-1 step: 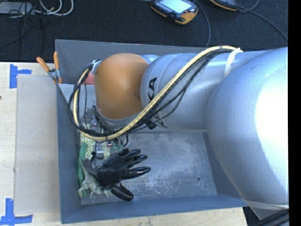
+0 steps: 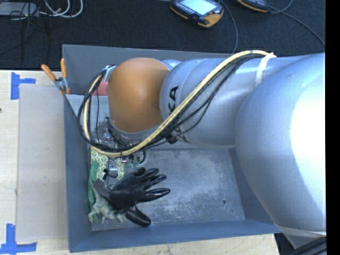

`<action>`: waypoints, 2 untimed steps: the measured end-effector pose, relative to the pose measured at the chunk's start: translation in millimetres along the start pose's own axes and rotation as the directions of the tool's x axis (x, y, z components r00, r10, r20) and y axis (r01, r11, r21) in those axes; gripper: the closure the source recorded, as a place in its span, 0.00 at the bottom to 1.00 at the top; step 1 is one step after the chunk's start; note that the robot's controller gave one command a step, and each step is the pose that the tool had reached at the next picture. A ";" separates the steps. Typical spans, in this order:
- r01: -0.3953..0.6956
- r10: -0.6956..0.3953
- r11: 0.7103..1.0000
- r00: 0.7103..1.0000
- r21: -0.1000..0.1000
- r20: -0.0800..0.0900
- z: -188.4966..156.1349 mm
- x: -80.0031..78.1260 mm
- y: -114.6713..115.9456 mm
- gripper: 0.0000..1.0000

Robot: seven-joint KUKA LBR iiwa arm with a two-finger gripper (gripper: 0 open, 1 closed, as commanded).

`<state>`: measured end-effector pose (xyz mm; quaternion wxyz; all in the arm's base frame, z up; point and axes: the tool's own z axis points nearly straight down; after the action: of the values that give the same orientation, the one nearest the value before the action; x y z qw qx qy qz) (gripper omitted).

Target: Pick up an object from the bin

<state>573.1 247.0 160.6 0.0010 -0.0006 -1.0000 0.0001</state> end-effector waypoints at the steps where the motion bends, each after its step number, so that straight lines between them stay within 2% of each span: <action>1: -0.145 0.145 0.989 0.989 -0.002 0.003 40.4 0.4 -1.9 0.00; 2: -0.251 0.251 0.968 0.968 -0.002 -0.002 88.1 12.5 -0.2 0.00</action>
Offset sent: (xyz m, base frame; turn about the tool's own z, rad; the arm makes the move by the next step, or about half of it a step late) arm -0.0140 -0.0009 -0.0906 0.2532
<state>560.4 246.8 72.5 0.0017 -0.1268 -0.9919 -0.0008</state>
